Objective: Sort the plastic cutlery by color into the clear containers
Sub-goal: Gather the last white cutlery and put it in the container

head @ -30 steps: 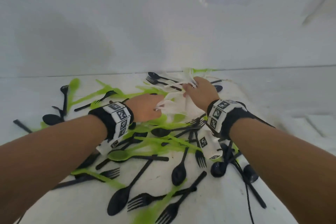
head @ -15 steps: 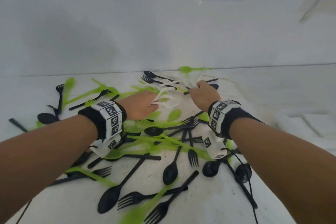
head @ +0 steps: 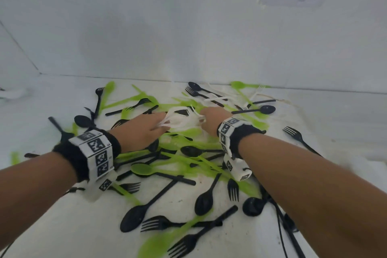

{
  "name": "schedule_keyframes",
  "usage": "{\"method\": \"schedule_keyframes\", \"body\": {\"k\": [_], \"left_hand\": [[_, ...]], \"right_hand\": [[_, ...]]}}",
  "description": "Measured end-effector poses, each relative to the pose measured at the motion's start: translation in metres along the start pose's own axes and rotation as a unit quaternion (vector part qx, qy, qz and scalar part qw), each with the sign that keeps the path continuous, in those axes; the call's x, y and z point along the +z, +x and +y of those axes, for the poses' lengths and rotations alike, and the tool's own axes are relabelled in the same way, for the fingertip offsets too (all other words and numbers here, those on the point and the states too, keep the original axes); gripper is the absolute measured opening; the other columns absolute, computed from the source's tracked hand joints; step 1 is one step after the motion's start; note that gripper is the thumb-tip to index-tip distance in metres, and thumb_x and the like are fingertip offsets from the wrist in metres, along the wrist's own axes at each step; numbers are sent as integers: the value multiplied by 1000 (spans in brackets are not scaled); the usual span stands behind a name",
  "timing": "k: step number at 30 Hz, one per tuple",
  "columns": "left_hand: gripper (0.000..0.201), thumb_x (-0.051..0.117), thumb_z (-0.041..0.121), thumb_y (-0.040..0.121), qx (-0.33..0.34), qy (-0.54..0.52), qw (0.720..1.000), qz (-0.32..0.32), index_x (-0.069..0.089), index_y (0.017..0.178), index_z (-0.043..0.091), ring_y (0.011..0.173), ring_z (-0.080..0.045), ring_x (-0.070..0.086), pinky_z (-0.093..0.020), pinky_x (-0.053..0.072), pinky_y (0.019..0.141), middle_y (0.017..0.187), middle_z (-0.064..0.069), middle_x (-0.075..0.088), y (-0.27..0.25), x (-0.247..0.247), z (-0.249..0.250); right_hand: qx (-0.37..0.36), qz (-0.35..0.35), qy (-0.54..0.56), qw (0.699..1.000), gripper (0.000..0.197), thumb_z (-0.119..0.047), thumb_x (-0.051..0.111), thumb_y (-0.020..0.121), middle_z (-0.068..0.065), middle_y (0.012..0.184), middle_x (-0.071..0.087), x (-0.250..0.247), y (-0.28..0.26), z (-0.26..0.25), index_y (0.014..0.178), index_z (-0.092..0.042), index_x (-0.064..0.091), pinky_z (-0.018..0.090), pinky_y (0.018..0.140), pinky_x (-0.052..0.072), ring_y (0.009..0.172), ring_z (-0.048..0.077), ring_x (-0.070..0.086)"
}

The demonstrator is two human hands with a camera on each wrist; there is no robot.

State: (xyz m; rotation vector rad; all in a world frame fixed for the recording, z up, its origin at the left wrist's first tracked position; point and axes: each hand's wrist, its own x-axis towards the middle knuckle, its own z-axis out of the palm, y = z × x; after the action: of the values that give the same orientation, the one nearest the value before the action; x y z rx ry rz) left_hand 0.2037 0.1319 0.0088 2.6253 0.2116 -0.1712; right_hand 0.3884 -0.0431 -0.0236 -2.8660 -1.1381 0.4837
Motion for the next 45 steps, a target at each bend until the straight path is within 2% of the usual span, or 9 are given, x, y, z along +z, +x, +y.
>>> {"method": "schedule_keyframes", "body": {"k": [2, 7, 13, 17, 21, 24, 28, 38, 45], "left_hand": [[21, 41, 38, 108, -6, 4, 1000, 4, 44, 100, 20, 74, -20, 58, -33, 45, 67, 85, -3, 63, -4, 1, 2], [17, 48, 29, 104, -31, -70, 995, 61, 44, 94, 16, 65, -20, 49, -36, 41, 62, 82, -9, 57, 11, 0, 9], [10, 53, 27, 101, -9, -72, 996, 52, 55, 99, 17, 65, -16, 53, -32, 42, 61, 79, 1, 59, 54, 6, 37], [18, 55, 29, 101, 6, -42, 998, 35, 54, 100, 12, 77, -20, 57, -31, 40, 63, 89, -3, 62, 87, 21, 57], [16, 55, 29, 101, 54, 1, 997, 59, 59, 98, 14, 84, -26, 60, -39, 46, 73, 93, -2, 61, 126, 29, 67], [26, 54, 34, 102, 59, 88, 991, 77, 60, 114, 12, 99, -29, 59, -40, 48, 82, 112, -1, 51, 158, 34, 70], [31, 51, 36, 104, 40, 188, 980, 55, 58, 127, 16, 114, -32, 60, -41, 50, 87, 126, -8, 56, 186, 39, 76], [20, 55, 32, 96, 13, 62, 998, 3, 43, 100, 16, 81, -25, 61, -38, 47, 70, 89, -3, 61, 151, 12, 74], [34, 61, 41, 99, -4, -51, 998, -34, 45, 74, 24, 54, -4, 45, -19, 35, 55, 61, 17, 51, 75, -20, 35]], "right_hand": [[-9, 4, -10, 1000, 5, -27, 51, 96, 2, 108, 67, -1, 0, 0, 98, -28, 56, 37, 80, 56, 98, 28, 66], [-5, 69, 44, 997, 23, -22, 46, 98, 8, 111, 63, -21, -16, 6, 119, -20, 54, 33, 74, 43, 102, 34, 62], [70, 186, 264, 944, 27, -37, 46, 96, 3, 78, 56, -47, -34, 37, 82, -14, 49, 36, 65, 33, 77, 29, 53], [100, 215, 301, 924, 25, -33, 51, 101, 9, 89, 63, -43, -41, 76, 96, -9, 54, 35, 69, 35, 82, 30, 56], [141, 192, 322, 916, 35, -22, 53, 101, 7, 83, 60, -31, -49, 106, 131, -18, 37, 33, 62, 40, 73, 26, 59], [178, 183, 311, 916, 43, -27, 54, 101, 5, 102, 58, -26, -46, 119, 139, -15, 38, 31, 79, 39, 93, 25, 56], [184, 133, 248, 942, 25, -34, 51, 100, 5, 91, 65, -23, -37, 127, 96, -12, 61, 30, 73, 37, 90, 28, 60], [176, 128, 236, 947, 28, -25, 40, 106, 6, 96, 54, -39, -20, 109, 80, -15, 44, 34, 77, 37, 93, 27, 52], [121, 108, 228, 960, 27, -39, 51, 99, 12, 125, 64, -29, 1, 62, 112, -16, 57, 34, 84, 43, 112, 34, 60]]}}
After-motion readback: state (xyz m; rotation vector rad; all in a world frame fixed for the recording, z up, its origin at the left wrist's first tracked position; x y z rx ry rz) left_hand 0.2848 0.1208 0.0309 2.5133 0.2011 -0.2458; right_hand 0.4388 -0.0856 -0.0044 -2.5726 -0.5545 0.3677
